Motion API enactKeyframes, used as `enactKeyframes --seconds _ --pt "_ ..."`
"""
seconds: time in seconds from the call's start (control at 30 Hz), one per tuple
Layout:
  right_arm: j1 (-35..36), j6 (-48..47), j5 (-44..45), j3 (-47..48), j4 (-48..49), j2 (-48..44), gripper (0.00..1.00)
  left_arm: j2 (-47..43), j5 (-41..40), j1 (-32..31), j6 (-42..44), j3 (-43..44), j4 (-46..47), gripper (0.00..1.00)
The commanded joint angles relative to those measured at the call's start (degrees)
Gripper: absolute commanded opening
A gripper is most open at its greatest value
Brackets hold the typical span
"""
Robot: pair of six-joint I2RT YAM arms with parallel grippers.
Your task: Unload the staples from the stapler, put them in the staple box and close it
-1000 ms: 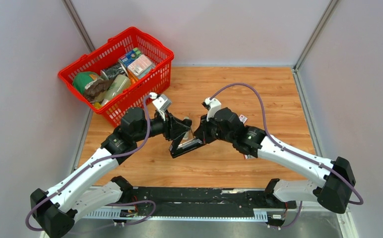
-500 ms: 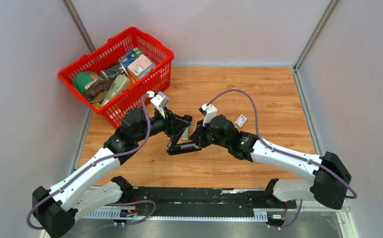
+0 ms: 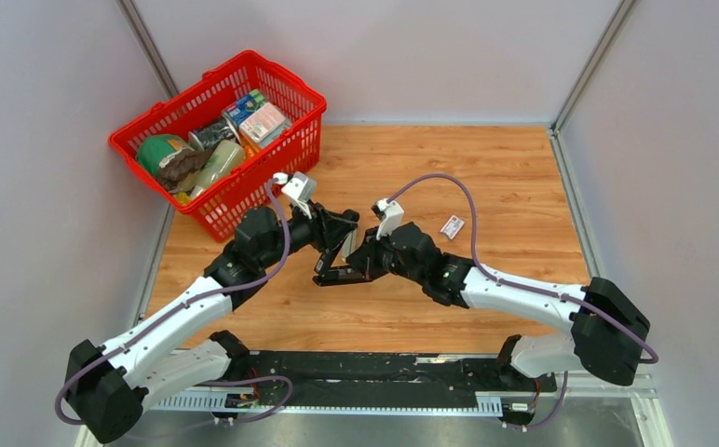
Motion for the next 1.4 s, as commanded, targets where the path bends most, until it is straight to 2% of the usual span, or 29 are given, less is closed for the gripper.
enactKeyframes --seconds 0.0,0.37,0.77,1.2,1.37 --pt "1.4 2.3 -1.9 -2.1 2.5 0.1 0.00 -0.5 -5.6 -0.2 0.7 1.8 13.0 0.00" --pt "1.8 5.1 -2.8 -5.4 6.3 -1.5 0.00 0.8 -16.5 -5.5 6.9 1.6 16.4 0.00" --pt "1.9 4.8 -0.6 -7.8 9.3 -3.7 0.00 6.3 -19.2 -8.4 8.6 1.7 22.2 0.00" --pt "1.9 -3.7 12.6 -5.7 -5.7 -14.8 0.00 1.7 -20.0 -9.1 9.3 1.9 17.8 0.00" --pt "1.2 -7.9 17.1 -3.9 -6.2 -13.7 0.00 1.1 -18.5 -9.3 7.9 3.3 16.2 0.00"
